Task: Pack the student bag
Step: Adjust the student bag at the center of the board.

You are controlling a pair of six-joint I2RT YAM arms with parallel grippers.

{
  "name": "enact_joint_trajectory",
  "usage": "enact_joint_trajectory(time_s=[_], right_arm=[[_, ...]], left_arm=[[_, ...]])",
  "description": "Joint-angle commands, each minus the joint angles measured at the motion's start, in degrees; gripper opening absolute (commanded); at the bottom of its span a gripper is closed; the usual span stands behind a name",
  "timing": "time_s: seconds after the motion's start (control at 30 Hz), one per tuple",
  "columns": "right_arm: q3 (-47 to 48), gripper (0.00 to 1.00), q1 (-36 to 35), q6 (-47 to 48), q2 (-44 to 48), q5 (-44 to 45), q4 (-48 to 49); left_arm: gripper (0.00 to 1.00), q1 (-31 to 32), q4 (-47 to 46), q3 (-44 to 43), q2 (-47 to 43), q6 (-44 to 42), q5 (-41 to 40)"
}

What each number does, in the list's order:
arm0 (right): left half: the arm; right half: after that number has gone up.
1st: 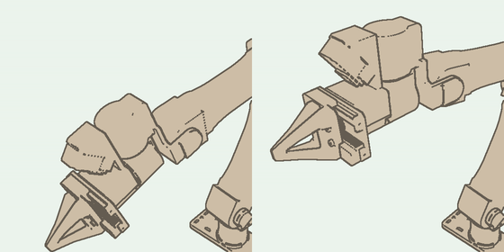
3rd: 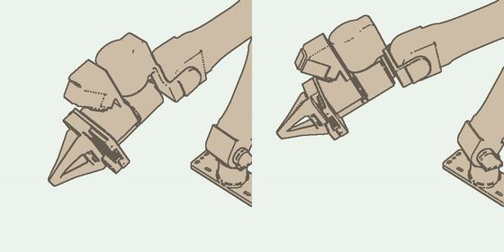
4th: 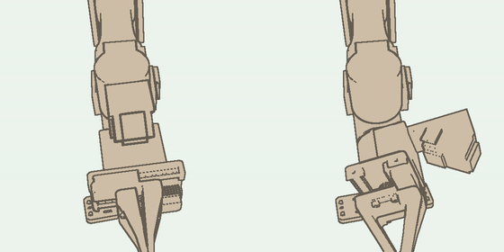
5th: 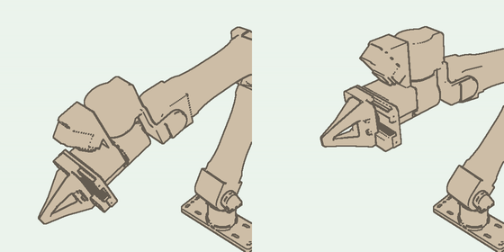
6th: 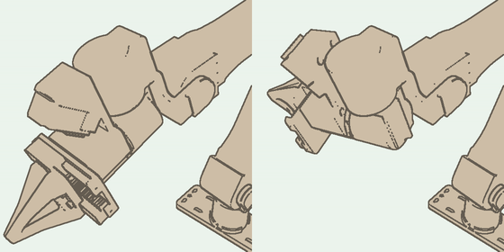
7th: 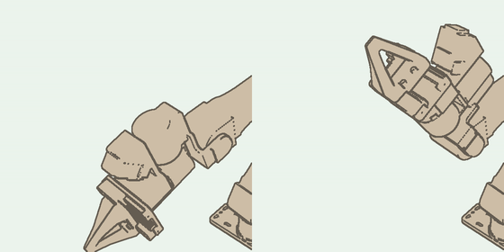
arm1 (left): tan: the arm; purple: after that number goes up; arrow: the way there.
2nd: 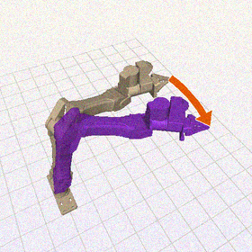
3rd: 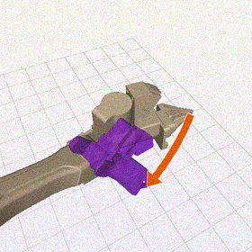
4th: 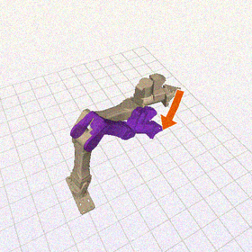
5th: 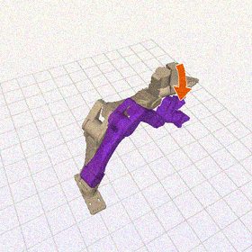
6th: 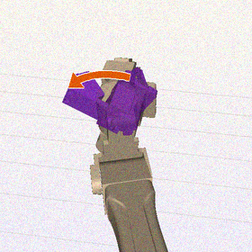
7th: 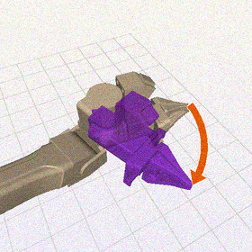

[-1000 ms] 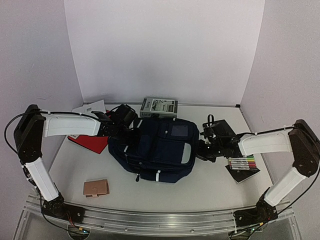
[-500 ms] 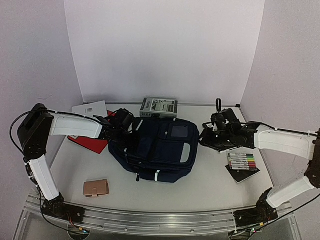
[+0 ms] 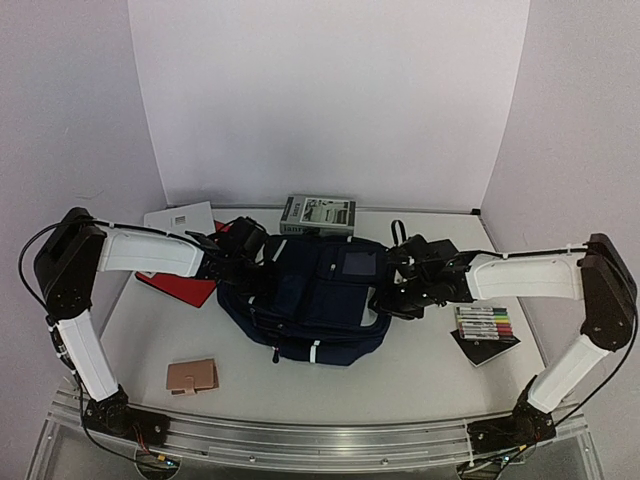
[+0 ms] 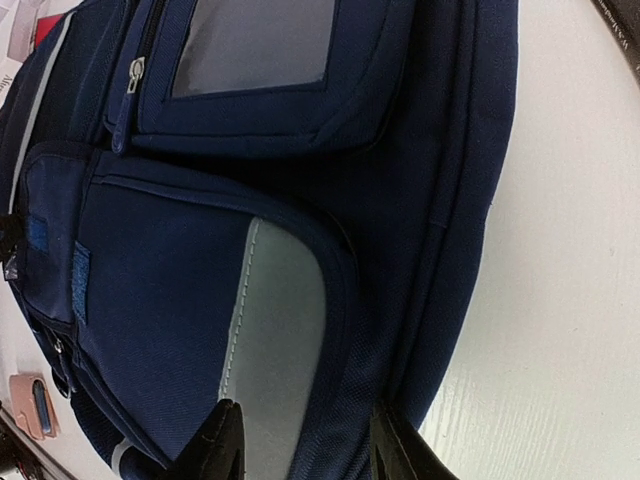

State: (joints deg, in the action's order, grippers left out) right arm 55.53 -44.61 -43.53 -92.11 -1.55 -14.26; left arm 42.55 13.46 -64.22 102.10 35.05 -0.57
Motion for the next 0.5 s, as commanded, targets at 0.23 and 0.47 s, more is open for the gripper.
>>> enact_joint_trajectory(time_s=[0.23, 0.47], right_arm=[[1.4, 0.14, -0.5, -1.7, -2.2, 1.4, 3.3], [1.2, 0.09, -0.6, -1.7, -2.3, 1.5, 3.3]], left_arm=[[0.62, -0.4, -1.0, 1.5, -7.6, -0.2, 3.4], [0.93, -0.4, -3.0, 0.3, -6.5, -2.3, 9.4]])
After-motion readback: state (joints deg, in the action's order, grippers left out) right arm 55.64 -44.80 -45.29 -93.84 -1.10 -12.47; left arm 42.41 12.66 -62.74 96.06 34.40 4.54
